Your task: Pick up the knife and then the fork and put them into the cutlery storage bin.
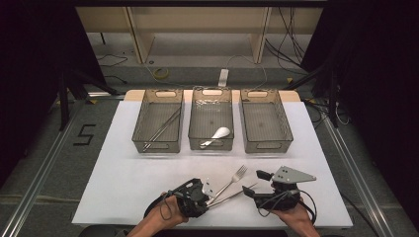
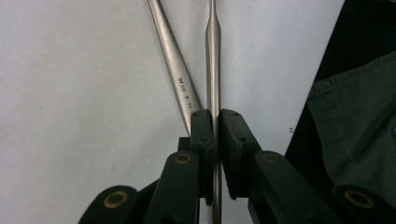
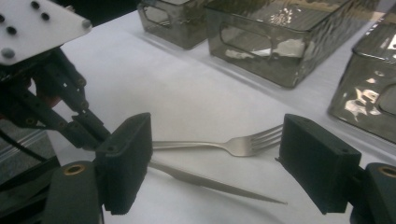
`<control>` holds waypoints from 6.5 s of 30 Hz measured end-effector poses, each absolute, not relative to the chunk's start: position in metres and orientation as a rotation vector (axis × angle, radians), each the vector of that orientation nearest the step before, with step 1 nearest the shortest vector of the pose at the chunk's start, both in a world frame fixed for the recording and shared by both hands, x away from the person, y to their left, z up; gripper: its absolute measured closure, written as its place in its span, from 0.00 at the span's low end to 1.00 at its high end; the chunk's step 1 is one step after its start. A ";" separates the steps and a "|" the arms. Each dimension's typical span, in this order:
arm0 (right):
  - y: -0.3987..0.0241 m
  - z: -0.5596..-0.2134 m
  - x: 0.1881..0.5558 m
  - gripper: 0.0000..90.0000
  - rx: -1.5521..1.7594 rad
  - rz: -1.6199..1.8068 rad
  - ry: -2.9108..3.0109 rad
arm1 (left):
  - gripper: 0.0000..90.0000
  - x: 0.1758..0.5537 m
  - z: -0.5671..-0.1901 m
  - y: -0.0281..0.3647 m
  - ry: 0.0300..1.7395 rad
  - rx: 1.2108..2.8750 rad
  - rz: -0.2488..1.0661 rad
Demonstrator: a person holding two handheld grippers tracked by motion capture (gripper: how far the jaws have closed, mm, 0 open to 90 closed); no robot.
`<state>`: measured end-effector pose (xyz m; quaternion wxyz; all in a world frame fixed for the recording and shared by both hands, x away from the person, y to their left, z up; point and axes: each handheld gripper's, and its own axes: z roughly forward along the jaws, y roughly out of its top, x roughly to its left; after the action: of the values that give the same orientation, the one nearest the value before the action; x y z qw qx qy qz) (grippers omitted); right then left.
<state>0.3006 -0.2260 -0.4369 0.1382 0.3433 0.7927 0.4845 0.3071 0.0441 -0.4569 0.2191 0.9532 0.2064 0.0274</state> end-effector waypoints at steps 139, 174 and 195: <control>-0.235 -0.398 0.548 0.63 1.427 0.867 2.179 | 0.21 0.326 -0.415 0.128 0.720 2.056 0.228; -0.240 -0.401 0.360 0.34 1.018 1.178 2.348 | 0.30 0.342 -0.443 0.066 0.791 2.397 0.082; -0.243 -0.421 0.333 0.31 1.049 1.170 2.387 | 0.55 0.347 -0.459 0.020 0.661 2.588 0.108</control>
<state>0.3329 -0.2427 -0.4207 0.1413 0.3633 0.8269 0.4053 0.3466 0.0203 -0.4593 0.2318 0.9417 0.2406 0.0393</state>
